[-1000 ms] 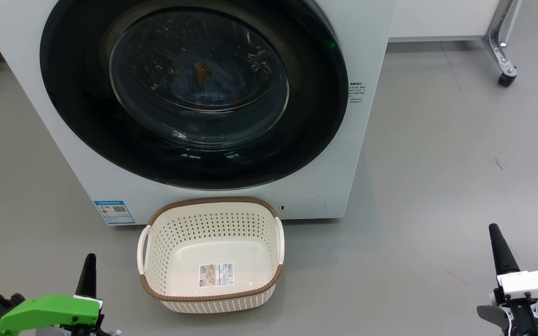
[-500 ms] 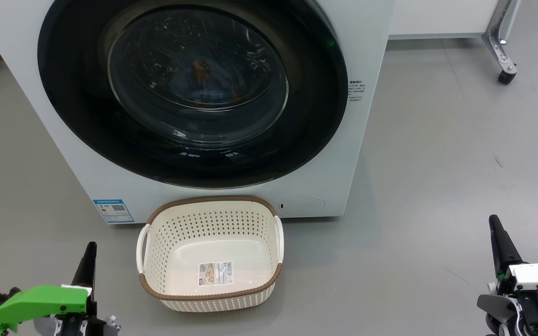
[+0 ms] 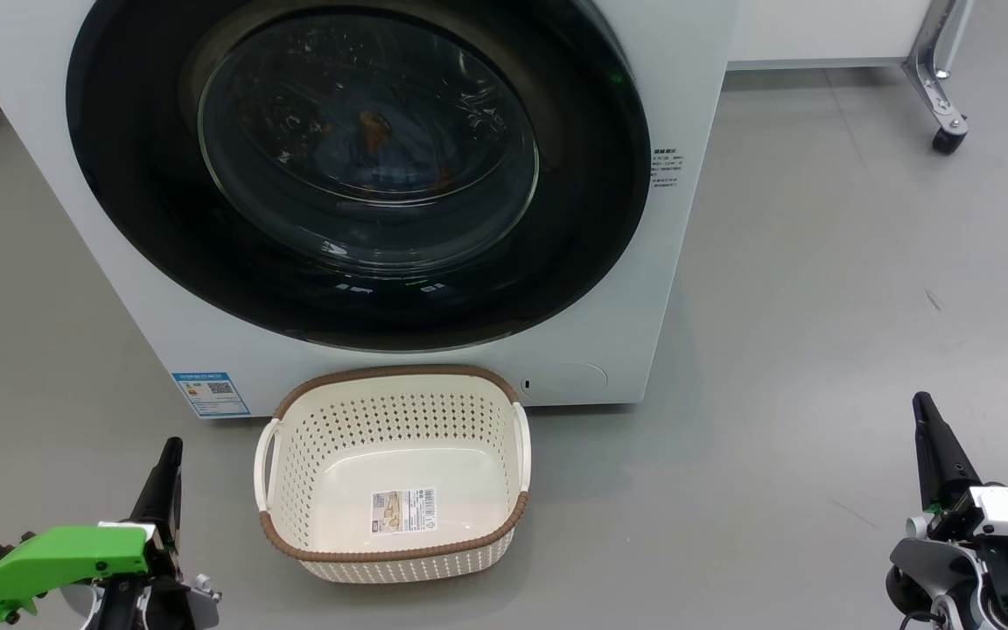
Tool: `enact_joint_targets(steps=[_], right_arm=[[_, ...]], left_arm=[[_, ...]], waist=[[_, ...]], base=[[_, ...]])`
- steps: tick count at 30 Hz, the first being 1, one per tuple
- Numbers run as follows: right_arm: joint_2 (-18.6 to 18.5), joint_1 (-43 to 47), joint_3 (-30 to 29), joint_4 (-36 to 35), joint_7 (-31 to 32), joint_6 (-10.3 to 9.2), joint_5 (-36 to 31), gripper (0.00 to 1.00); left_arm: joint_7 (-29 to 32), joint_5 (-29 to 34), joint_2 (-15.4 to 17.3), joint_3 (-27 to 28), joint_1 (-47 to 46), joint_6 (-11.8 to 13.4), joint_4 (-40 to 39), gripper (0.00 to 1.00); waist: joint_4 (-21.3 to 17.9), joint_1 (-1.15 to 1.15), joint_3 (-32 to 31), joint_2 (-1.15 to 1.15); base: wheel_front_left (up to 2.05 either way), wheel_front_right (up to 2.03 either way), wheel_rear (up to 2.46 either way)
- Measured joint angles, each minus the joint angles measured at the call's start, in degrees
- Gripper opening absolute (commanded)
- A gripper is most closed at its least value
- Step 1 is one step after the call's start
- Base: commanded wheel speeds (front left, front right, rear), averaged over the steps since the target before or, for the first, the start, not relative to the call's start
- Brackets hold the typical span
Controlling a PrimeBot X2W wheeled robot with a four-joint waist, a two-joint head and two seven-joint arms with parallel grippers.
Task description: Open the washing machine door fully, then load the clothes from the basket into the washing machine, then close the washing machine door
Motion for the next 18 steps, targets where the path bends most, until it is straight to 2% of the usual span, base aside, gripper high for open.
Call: enact_joint_targets(steps=[18], right_arm=[[0.0, 0.0, 0.0, 0.0, 0.0, 0.00, 0.0, 0.00]], left_arm=[[0.0, 0.0, 0.0, 0.0, 0.0, 0.0, -0.1, 0.00]], waist=[[0.0, 0.00, 0.0, 0.00]], base=[[0.00, 0.00, 0.00]])
